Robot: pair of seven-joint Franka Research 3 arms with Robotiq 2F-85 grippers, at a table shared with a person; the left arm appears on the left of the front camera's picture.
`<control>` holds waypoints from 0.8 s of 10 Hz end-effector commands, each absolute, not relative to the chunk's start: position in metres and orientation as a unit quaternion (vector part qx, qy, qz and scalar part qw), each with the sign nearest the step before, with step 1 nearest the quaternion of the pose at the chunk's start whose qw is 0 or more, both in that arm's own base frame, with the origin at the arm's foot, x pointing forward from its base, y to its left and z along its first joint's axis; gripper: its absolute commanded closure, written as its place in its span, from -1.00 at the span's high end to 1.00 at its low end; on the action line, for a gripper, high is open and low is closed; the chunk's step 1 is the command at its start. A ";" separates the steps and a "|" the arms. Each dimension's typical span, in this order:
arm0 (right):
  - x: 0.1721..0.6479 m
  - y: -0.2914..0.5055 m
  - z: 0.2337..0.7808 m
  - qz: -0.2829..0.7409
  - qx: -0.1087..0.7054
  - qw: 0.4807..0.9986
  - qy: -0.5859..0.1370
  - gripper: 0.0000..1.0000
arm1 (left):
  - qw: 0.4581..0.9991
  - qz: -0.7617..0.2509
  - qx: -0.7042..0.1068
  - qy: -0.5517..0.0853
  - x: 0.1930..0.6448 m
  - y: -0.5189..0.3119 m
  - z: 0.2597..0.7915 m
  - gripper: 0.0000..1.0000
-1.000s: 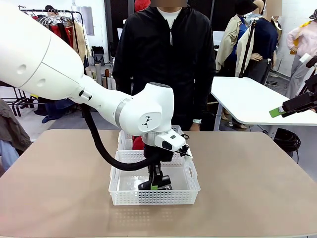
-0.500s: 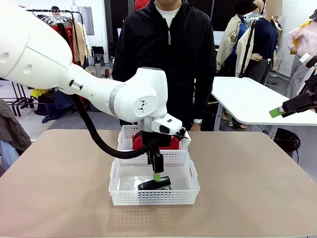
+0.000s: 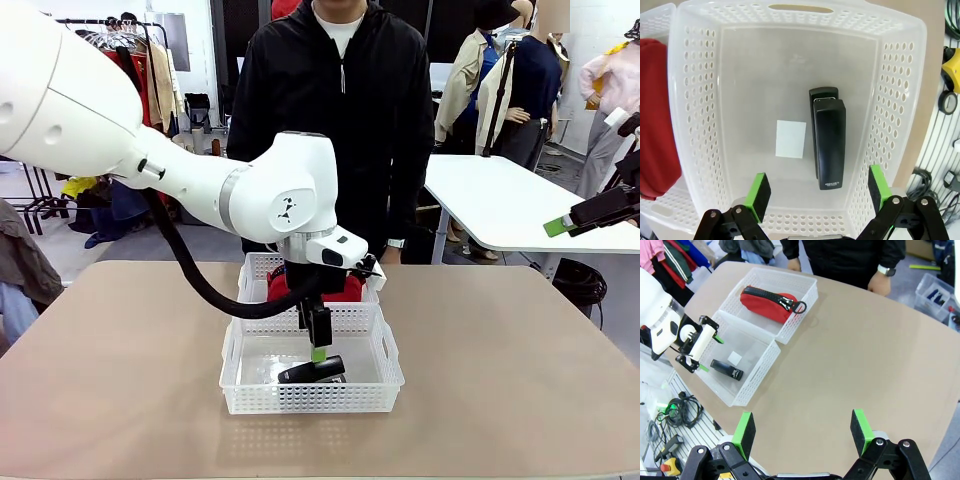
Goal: Distribute items into two baskets.
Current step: Place the picked Stapler into the Organizing basket as instructed by the person.
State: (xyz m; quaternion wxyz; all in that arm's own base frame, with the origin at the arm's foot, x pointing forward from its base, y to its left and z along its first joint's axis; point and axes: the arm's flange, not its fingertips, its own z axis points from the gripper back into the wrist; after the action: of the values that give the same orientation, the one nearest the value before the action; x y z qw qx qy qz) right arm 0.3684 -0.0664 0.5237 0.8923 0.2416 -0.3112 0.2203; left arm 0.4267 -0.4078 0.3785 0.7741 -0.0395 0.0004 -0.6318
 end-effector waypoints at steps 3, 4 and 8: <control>0.368 -0.066 0.524 0.220 0.242 0.892 -0.312 1.00 | 0.774 -0.632 -0.035 -0.003 0.427 -0.407 0.381 1.00; 0.368 -0.066 0.524 0.220 0.242 0.892 -0.312 1.00 | 0.774 -0.632 -0.035 -0.003 0.427 -0.407 0.381 1.00; 0.368 -0.066 0.524 0.220 0.242 0.892 -0.312 1.00 | 0.774 -0.632 -0.035 -0.003 0.427 -0.407 0.381 1.00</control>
State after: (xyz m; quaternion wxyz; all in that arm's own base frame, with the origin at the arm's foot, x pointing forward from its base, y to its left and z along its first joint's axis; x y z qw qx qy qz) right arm 0.3684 -0.0664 0.5237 0.8923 0.2416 -0.3112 0.2203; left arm 0.4277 -0.4085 0.3800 0.7742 -0.0399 -0.0014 -0.6317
